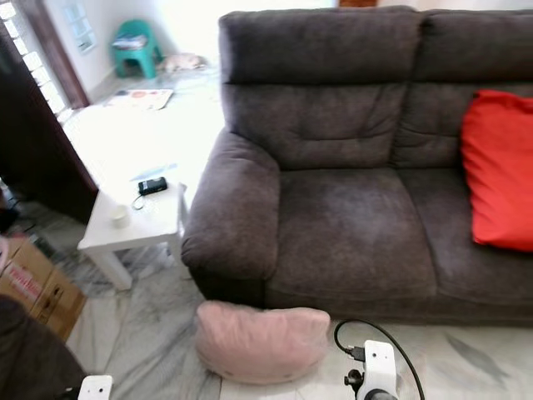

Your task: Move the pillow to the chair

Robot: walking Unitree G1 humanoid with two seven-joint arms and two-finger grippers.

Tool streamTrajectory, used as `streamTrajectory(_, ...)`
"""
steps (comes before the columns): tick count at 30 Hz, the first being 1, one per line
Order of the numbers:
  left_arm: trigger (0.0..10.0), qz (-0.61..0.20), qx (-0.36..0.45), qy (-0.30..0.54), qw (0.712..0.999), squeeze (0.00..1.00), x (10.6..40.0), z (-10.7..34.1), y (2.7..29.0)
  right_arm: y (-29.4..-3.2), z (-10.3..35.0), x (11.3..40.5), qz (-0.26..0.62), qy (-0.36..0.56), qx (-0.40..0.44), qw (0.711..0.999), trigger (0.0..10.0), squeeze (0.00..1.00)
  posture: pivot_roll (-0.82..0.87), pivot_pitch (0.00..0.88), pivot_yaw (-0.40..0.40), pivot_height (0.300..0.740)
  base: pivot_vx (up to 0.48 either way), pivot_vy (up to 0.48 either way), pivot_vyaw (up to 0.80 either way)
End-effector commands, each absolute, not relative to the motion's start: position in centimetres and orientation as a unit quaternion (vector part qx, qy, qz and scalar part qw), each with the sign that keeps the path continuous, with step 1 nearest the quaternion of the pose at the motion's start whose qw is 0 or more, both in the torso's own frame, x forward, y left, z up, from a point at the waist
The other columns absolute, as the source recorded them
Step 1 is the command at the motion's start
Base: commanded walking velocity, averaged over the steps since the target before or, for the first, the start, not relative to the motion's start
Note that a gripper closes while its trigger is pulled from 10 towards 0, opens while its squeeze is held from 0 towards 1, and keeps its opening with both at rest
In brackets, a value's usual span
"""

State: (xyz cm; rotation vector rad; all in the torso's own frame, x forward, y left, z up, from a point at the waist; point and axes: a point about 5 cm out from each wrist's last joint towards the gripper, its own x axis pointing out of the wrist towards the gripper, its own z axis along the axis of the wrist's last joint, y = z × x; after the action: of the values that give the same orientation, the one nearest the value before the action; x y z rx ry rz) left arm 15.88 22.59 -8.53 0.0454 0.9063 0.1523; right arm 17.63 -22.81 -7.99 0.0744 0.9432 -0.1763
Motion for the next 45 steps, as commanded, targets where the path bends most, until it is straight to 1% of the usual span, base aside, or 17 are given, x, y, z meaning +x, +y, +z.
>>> streamTrajectory(1,10.0,0.08,0.023,0.456,0.886,0.0,14.8,-9.0,22.8,-22.8,-7.9,17.8,-0.086,0.447,0.037,0.89,10.0,0.0,0.04,0.0,0.006,0.74,0.255,0.0,0.0)
streamTrajectory(14,10.0,0.081,0.019,0.459,0.884,0.0,14.8,-9.1,22.3,-22.8,-7.9,17.9,-0.088,0.447,0.041,0.889,10.0,0.0,0.04,0.0,0.003,0.74,0.359,0.0,0.0)
streamTrajectory(16,10.0,0.079,0.018,0.459,0.885,0.0,15.1,-9.1,21.8,-22.8,-7.9,17.9,-0.087,0.447,0.043,0.889,10.0,0.0,0.04,0.0,0.004,0.74,0.375,0.0,-0.78)
streamTrajectory(22,10.0,0.074,0.019,0.451,0.889,0.0,16.1,-8.9,20.9,-22.8,-7.8,18.0,-0.088,0.444,0.037,0.891,10.0,0.0,0.04,0.0,0.004,0.74,0.375,0.0,0.0)
streamTrajectory(26,10.0,0.077,0.02,0.455,0.887,0.0,15.9,-8.9,21.1,-22.8,-7.8,18.0,-0.087,0.443,0.036,0.892,10.0,0.0,0.04,0.0,0.004,0.74,0.336,0.0,0.0)
streamTrajectory(45,10.0,0.089,0.032,0.443,0.892,0.0,15.4,-8.8,22.2,-22.9,-7.6,18.3,-0.079,0.429,0.027,0.899,10.0,0.0,0.04,0.0,0.002,0.74,0.0,0.0,0.0)
